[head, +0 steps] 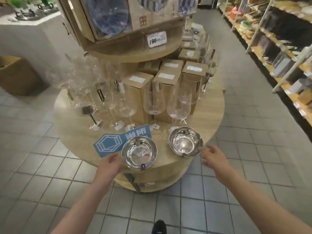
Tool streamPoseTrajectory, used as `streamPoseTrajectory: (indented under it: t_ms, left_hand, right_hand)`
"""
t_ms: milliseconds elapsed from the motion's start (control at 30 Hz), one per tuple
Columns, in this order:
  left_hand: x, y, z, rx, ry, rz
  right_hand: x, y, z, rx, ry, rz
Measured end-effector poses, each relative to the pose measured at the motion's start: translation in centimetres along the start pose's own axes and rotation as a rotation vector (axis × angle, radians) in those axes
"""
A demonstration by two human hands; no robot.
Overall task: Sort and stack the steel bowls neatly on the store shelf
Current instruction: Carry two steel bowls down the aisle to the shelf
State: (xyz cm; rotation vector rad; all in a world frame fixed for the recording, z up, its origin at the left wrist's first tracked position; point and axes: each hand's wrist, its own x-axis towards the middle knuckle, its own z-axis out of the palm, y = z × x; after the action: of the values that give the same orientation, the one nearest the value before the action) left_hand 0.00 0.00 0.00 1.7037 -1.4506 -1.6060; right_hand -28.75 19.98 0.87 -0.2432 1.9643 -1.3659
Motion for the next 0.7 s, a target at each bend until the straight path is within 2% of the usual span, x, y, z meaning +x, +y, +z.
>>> streamPoseTrajectory:
  t_ms: [133,300,433,600,700]
  left_hand:
    - [1.4,-0.3,1.2,0.041,-0.139,-0.017]
    - [2.5,-0.1,2.0,0.160,-0.127,-0.024]
    - [1.9,1.1,2.3,0.130,-0.180,-0.017]
    - [0.4,2.8,5.4,0.177,-0.349,-0.041]
    - [-0.8,5.1,10.0,0.261,-0.432,0.058]
  right_hand:
    - [2.0,0.7,2.1,0.032,0.019,0.110]
    - [4.0,1.7,2.9,0.135,0.059,0.175]
    - [4.2,1.2,2.0,0.212,0.067,0.176]
    - [3.1,0.9,-3.0,0.265,0.146,0.154]
    - [1.6,1.1,-9.1,0.308,0.283,0.130]
